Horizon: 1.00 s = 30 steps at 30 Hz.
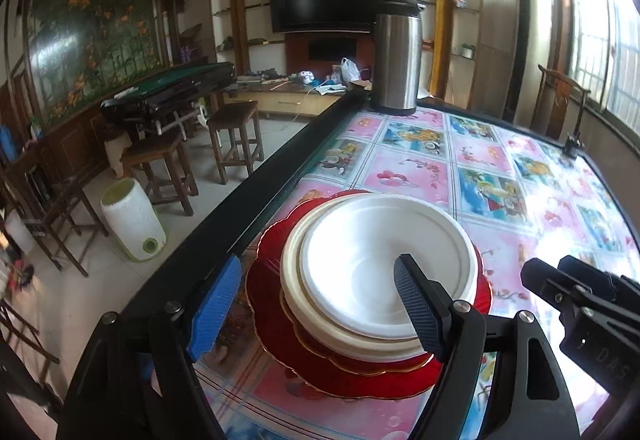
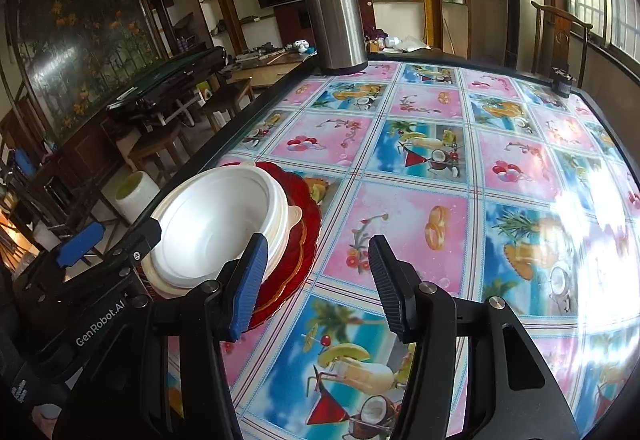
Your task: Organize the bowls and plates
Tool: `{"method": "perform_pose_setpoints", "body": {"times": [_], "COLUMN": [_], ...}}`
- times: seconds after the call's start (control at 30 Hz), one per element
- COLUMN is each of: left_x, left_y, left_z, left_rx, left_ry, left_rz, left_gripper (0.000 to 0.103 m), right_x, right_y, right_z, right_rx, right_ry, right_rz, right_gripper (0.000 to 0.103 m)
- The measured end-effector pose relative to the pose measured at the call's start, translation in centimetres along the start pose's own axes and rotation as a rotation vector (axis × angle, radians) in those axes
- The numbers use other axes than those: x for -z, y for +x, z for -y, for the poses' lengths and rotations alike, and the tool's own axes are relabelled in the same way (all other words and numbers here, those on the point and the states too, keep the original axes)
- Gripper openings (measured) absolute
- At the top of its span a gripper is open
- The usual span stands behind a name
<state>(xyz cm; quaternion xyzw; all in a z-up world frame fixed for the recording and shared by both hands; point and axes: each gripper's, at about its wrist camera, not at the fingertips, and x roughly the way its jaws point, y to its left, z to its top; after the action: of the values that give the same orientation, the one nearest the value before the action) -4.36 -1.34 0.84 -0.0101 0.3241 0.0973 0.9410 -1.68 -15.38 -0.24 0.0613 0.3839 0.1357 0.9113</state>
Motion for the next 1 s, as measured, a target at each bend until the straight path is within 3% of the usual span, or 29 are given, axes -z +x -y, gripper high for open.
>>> {"method": "perform_pose_setpoints", "body": {"times": [1.0], "left_x": [0.47], "left_y": [-0.52], "left_z": [-0.12], "left_rx": [0.035], "left_ry": [0.017], "left_rz": [0.025], "left_gripper": [0.080], "right_x": [0.53], "right_y": [-0.43], "right_z": [-0.51], "right_rx": [0.017], "right_ry": [-0.029], "right_rz": [-0.018], "right_gripper": [0.053]}}
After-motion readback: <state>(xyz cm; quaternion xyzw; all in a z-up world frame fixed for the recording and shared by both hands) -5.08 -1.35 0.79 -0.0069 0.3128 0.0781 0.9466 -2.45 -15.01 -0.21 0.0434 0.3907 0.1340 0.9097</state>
